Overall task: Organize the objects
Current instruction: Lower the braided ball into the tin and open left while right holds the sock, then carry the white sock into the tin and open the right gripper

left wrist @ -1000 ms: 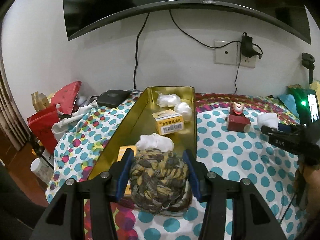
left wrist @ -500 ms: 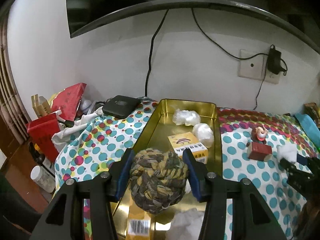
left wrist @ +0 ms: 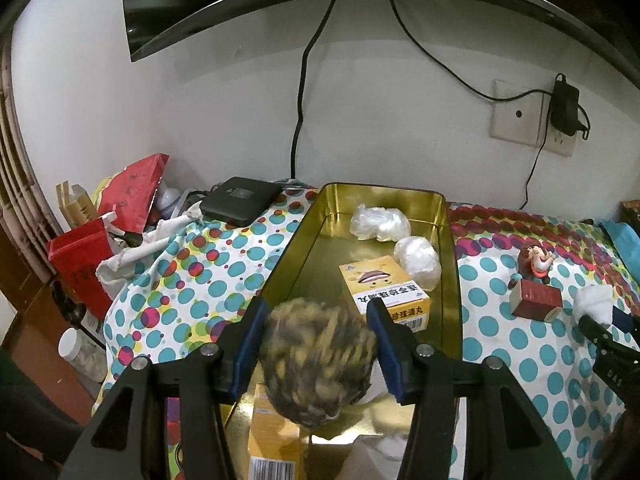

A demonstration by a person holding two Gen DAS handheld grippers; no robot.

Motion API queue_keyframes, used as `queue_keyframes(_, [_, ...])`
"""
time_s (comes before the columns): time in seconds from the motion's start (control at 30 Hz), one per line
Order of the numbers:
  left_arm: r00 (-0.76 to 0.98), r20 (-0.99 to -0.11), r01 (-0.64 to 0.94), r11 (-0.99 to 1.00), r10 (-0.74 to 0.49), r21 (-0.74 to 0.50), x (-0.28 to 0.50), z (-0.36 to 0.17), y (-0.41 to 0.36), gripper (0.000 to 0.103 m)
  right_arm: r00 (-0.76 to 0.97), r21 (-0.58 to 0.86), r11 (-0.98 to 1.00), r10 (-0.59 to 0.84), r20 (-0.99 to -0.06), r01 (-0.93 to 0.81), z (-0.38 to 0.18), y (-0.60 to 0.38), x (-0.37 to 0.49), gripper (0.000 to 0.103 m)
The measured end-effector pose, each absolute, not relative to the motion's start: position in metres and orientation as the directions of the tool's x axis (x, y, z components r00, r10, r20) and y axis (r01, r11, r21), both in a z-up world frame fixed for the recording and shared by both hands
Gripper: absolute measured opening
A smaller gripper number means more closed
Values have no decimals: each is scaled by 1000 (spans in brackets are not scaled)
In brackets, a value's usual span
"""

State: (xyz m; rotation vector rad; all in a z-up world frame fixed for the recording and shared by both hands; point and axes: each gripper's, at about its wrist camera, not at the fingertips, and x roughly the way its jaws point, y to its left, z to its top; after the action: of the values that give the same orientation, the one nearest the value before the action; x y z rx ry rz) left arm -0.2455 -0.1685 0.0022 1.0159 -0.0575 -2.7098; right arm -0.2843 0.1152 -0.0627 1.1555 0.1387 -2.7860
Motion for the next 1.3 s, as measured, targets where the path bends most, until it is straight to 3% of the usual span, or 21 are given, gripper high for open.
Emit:
queue_keyframes(0.03, [-728, -639, 213, -968, -249, 134, -245, 2, -167, 71, -701, -37, -988, -78, -709, 148, -63, 115, -284, 51])
queue_keyframes(0.1, [-740, -632, 195, -972, -232, 129, -242, 5, -163, 80, -705, -39, -989, -76, -705, 146, -62, 115, -284, 51])
queue_keyframes(0.63, [-770, -599, 224, -972, -220, 70, -187, 41, -153, 81, -727, -49, -983, -96, -680, 175, -57, 90, -279, 51])
queue_keyframes(0.9, [-761, -612, 240, -970, -215, 41, -149, 55, -158, 82, -727, -14, -955, -217, -652, 297, -26, 0, -276, 51])
queue_keyframes(1.3, [-760, -604, 270, -962, -240, 42, -101, 80, -170, 82, -642, 56, -917, -319, -698, 395, -25, -126, -272, 51])
